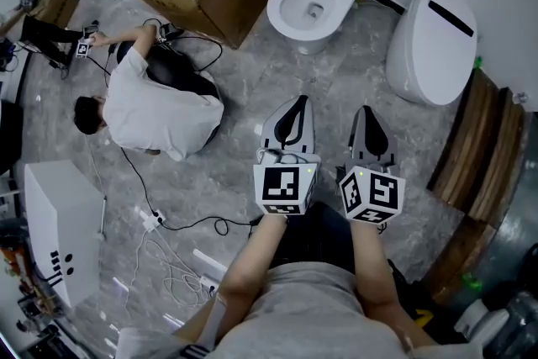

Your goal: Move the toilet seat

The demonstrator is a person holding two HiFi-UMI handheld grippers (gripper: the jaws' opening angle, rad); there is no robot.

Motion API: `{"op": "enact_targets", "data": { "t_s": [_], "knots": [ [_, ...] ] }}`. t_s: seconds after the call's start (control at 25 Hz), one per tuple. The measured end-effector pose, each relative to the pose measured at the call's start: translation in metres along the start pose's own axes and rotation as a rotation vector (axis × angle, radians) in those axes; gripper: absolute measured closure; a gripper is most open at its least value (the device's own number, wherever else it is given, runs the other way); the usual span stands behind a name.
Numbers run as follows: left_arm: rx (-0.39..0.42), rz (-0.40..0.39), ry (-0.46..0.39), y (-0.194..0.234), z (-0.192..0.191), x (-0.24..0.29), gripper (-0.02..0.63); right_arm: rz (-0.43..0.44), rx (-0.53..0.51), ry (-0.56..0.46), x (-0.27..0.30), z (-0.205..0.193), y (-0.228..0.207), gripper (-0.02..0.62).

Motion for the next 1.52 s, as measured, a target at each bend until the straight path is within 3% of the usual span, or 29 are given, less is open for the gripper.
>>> {"op": "enact_targets", "data": {
  "t_s": [0.44, 1.04, 1.52],
  "knots": [
    [-0.024, 0.001, 0.004, 0.048, 0.005, 0.035, 0.592, 0.018, -0.028, 0.027, 0.05, 0.005, 0.033, 0.578],
    [-0.041, 0.059, 0.006, 0.08, 0.007, 0.072, 0.592, 0.04, -0.031, 0.057, 0.102, 0.005, 0.027, 0.578],
    [-0.048, 0.095, 0.023, 0.103, 0.017, 0.145, 0.592, 0.087, -0.037, 0.081, 0.185, 0.025, 0.015, 0.578]
  ]
}}
Point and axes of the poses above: the fingertips, and each gripper's own axes: x forward along the fingers, y to its left, z out of its top, the point moved 1 cm from there along -x, backward along the fingers, and after that the axes turned 12 degrees about -z, right-handed, at the moved point
